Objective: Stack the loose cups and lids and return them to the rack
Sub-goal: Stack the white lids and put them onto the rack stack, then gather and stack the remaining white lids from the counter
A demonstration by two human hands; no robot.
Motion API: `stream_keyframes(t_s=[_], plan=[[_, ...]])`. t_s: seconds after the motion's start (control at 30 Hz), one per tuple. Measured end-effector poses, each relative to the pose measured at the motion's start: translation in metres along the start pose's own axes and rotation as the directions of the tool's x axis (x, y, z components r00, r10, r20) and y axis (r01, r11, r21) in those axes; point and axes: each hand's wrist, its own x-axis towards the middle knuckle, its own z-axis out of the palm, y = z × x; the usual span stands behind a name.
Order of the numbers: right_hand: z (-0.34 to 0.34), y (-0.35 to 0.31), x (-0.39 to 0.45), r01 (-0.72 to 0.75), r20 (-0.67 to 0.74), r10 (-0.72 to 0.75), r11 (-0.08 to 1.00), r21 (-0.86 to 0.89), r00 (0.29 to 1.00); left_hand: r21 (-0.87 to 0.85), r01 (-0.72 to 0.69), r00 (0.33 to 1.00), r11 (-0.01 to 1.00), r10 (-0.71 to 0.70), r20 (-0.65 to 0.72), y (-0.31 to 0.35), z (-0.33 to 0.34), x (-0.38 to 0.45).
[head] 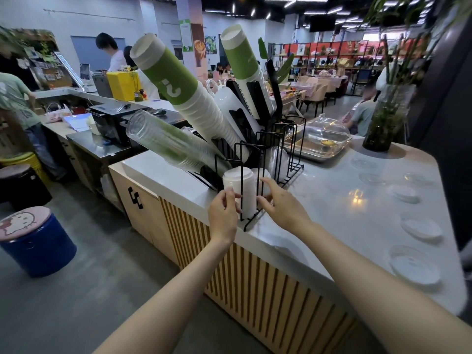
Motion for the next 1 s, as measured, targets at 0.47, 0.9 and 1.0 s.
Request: stream_keyframes(t_s=[0.47, 0.9, 1.0], plan=[[-0.055, 0.060, -0.113, -0.321, -0.295, 0.262, 0.932, -0.170, 0.919, 0.002, 0.070, 0.932, 0.998, -0.066, 0.357, 0.010, 0.078, -0.054], [-0.116, 0.141, -0.202, -0.781, -0.271, 0.734, 0.565, -0.265, 0.623, 0.013, 0.141, 0.824, 0.990, -0.125, 0.553, 0.011, 0.175, -0.087], [-0.119, 0.155, -0.207, -0.792, -0.270, 0.745, 0.557, -0.251, 0.609, 0.024, 0.156, 0.808, 0.987, -0.142, 0.572, 0.008, 0.193, -0.086]])
